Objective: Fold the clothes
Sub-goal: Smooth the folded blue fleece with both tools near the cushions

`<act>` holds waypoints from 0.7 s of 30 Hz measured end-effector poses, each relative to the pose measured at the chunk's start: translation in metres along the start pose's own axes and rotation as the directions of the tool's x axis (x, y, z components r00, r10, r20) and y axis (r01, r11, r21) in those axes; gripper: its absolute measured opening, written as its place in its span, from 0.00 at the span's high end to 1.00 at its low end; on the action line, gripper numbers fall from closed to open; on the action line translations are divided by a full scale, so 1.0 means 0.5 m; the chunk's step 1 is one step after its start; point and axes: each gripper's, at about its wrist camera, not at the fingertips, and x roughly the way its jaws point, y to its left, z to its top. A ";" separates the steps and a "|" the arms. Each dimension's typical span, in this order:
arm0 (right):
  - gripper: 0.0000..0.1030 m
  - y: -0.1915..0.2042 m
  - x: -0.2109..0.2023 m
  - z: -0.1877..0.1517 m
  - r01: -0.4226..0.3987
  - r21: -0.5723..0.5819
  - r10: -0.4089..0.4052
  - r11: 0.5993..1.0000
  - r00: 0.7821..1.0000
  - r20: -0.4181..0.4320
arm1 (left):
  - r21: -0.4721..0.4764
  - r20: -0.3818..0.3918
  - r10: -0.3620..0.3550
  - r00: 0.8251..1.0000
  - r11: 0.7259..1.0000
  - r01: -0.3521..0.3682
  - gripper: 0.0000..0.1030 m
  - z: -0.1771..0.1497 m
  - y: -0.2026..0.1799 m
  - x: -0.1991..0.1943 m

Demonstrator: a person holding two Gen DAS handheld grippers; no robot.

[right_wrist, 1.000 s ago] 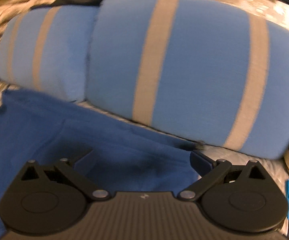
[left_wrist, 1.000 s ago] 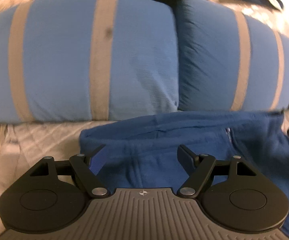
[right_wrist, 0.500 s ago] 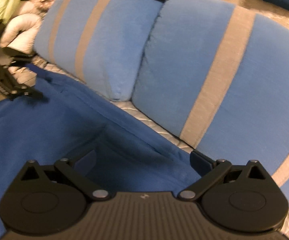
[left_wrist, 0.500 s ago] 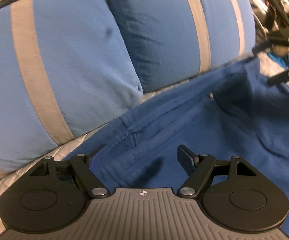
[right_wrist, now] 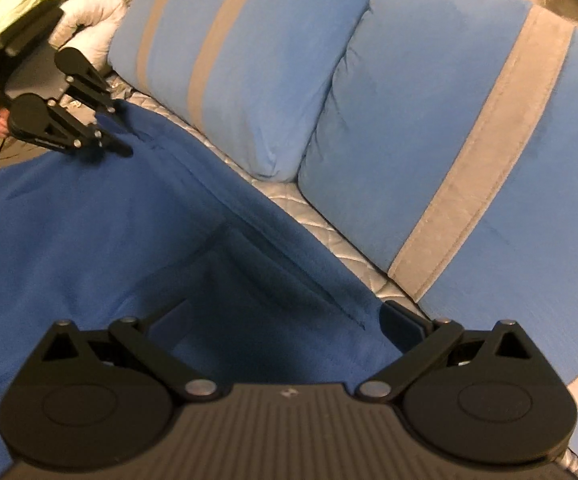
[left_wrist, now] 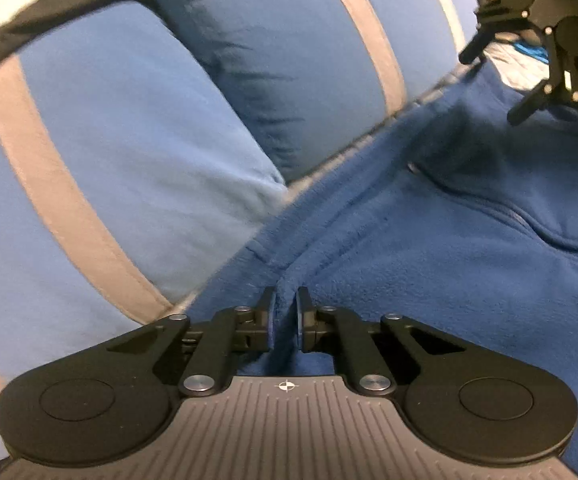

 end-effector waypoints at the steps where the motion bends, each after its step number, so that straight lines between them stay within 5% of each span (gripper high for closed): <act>1: 0.00 0.001 0.003 0.004 0.009 0.000 -0.009 1.000 1.000 0.004 | -0.006 0.012 0.015 1.000 1.000 -0.015 0.90 0.000 0.004 -0.008; 14: 0.03 0.015 0.042 0.003 0.120 0.056 -0.120 0.991 0.993 0.004 | -0.008 0.022 0.209 0.978 0.978 -0.209 0.90 0.034 -0.008 0.012; 21: 0.14 0.037 0.035 -0.009 0.067 0.221 -0.064 0.973 0.998 -0.024 | -0.036 -0.071 0.269 0.960 0.962 -0.272 0.88 0.026 -0.025 0.088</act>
